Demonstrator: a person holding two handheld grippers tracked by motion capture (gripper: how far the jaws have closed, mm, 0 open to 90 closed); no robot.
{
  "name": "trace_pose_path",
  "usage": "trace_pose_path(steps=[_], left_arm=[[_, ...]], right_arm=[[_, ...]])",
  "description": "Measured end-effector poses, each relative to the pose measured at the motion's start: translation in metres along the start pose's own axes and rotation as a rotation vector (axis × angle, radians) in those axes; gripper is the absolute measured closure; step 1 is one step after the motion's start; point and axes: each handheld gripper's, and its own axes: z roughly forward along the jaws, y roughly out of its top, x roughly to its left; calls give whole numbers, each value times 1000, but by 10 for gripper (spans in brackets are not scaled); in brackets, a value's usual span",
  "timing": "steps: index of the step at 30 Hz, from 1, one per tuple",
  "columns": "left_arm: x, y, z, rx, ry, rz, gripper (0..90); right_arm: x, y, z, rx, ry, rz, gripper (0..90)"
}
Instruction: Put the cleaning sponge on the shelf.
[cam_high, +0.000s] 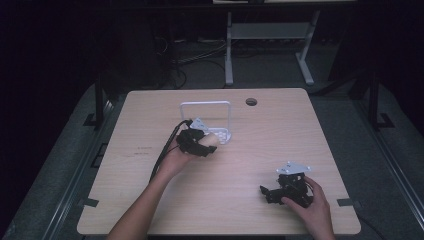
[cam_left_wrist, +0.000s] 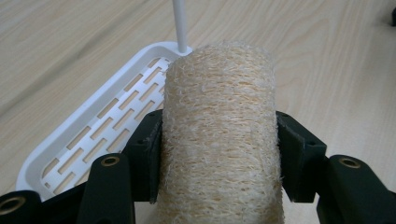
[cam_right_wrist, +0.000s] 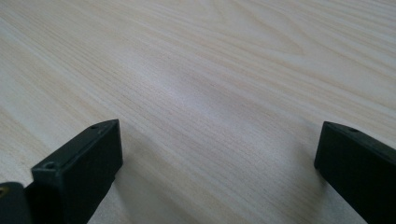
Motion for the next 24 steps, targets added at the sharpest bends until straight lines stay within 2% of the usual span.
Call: trace_pose_path(steps=[11,13,19,24], left_arm=[[12,9,15,23,32,-7,415],[14,9,18,19,24,-32,415],[18,14,27,25,40,-30,415],[23,18,36,27,55,-43,415]], right_arm=[[0,0,0,0,0,1,6],[0,0,0,-1,0,1,6],[0,0,0,0,0,0,6],[0,0,0,1,0,-1,6]])
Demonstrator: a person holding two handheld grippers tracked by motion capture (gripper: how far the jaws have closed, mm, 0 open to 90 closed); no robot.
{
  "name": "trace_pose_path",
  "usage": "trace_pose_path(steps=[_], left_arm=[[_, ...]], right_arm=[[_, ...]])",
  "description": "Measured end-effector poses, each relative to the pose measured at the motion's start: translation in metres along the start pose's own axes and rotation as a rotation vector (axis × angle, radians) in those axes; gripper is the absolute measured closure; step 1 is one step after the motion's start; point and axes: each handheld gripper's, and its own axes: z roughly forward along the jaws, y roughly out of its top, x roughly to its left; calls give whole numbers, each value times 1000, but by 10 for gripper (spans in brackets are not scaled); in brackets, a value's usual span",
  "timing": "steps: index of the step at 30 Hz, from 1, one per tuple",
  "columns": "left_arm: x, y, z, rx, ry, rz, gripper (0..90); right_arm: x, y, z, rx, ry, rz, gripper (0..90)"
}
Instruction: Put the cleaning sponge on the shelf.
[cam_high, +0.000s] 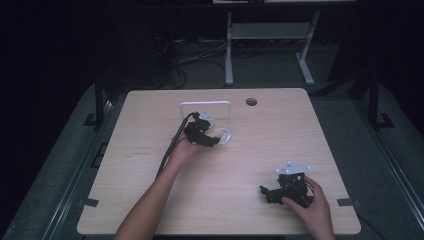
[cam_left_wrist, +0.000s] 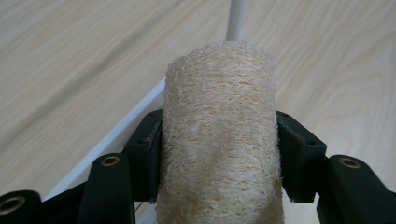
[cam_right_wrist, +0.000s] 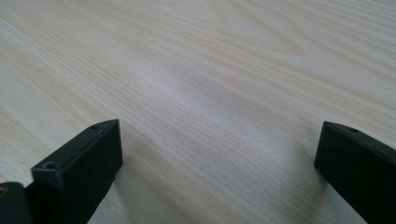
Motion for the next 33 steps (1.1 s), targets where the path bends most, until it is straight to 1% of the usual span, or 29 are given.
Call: trace_pose_path(steps=[1,4,6,9,10,14,19,20,25,28,32,33], left_arm=[[0,1,2,8,-1,4,415],[1,2,9,23,5,-3,415],[2,2,12,26,6,-3,415],[2,3,17,47,11,4,414],[3,3,18,51,19,10,415],[6,4,22,63,23,13,414],[7,4,25,65,16,2,411],[7,4,25,69,18,6,410],[7,4,25,55,21,-2,364],[7,4,23,49,33,2,341],[6,4,18,28,36,4,328],[5,4,16,17,37,-1,328]], right_arm=[[0,0,0,1,0,0,6],[0,0,0,0,0,0,6],[0,0,0,0,0,2,6],[0,0,0,0,0,3,6],[0,0,0,0,0,1,6],[0,0,0,0,0,3,6],[0,0,0,1,-1,1,6],[0,0,0,1,-1,1,6],[0,0,0,1,0,1,6],[0,0,0,1,-1,1,6],[0,0,0,1,-1,1,6],[0,0,0,0,-1,3,6]])
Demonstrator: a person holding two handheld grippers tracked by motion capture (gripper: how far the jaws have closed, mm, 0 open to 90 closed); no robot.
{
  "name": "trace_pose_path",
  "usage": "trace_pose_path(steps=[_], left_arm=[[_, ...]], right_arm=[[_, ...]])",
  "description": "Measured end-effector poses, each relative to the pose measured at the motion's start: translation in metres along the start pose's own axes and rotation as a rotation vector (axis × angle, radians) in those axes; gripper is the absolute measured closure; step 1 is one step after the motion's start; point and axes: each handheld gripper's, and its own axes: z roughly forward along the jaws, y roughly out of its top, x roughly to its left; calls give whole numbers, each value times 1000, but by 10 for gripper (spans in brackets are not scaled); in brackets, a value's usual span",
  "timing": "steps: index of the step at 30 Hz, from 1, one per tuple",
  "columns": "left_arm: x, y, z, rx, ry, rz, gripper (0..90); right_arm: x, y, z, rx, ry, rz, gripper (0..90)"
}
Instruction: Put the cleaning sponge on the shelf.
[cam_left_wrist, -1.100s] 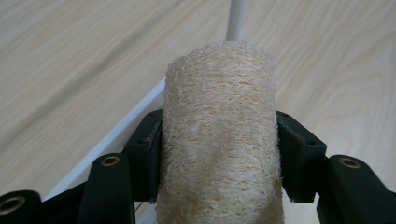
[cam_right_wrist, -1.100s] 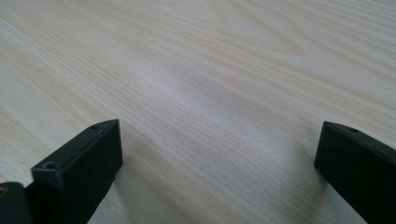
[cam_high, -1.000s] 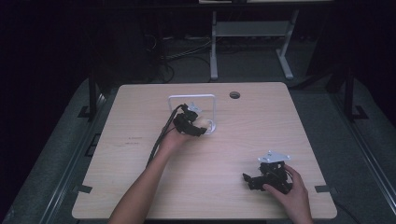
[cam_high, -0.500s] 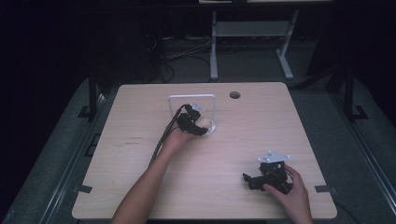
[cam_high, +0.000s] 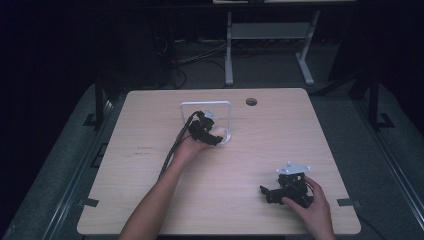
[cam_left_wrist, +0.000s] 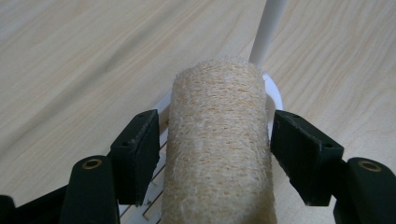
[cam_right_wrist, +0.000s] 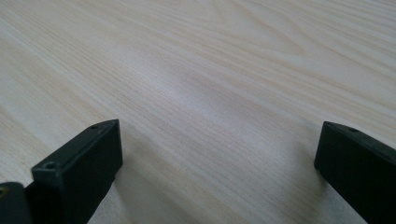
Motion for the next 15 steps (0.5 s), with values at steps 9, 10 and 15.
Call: trace_pose_path(steps=[9,10,15], left_arm=[[-1,-1,-23,-52,3,-4,368],[-1,-1,-25,-60,1,-7,390],[-4,-2,-39,-95,-18,-12,547]], right_arm=[[0,0,0,0,0,0,6],[0,0,0,1,0,-2,6],[0,0,0,-1,2,2,6]])
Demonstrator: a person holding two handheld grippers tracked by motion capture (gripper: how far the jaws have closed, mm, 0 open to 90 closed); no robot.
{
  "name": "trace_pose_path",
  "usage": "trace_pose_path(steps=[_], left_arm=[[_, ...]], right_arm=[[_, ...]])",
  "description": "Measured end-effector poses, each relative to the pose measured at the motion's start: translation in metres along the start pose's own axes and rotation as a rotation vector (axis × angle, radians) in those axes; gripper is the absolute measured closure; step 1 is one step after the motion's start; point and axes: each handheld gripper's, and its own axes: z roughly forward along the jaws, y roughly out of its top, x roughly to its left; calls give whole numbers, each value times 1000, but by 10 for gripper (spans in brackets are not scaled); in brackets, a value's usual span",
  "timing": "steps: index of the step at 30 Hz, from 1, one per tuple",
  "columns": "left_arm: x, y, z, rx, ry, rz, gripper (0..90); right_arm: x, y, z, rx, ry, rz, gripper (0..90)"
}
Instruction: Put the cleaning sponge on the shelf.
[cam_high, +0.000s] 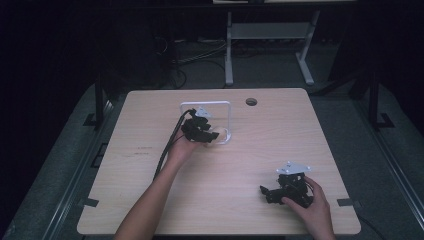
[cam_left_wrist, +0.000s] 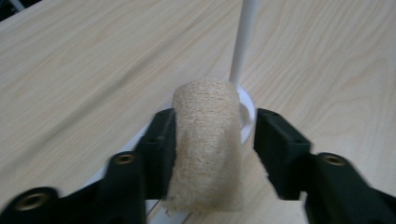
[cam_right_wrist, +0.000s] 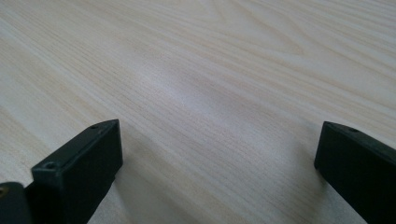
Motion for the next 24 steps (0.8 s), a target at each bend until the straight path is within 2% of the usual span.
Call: trace_pose_path(steps=[4,8,12,17,20,24], left_arm=[[-4,0,-9,-8,-21,-2,720],[-10,-2,-13,-4,-60,-14,899],[-16,-7,-12,15,-87,-3,900],[-25,-16,-7,24,-128,-12,900],[-29,-23,-1,51,-133,5,900],[-29,-32,8,84,-134,-4,900]], right_arm=[[0,0,0,1,-2,-2,6],[0,0,0,0,-2,-2,6],[0,0,0,1,-2,-4,6],[0,0,0,1,-2,-2,6],[0,0,0,1,-2,-2,6],[0,0,0,0,-2,-4,6]])
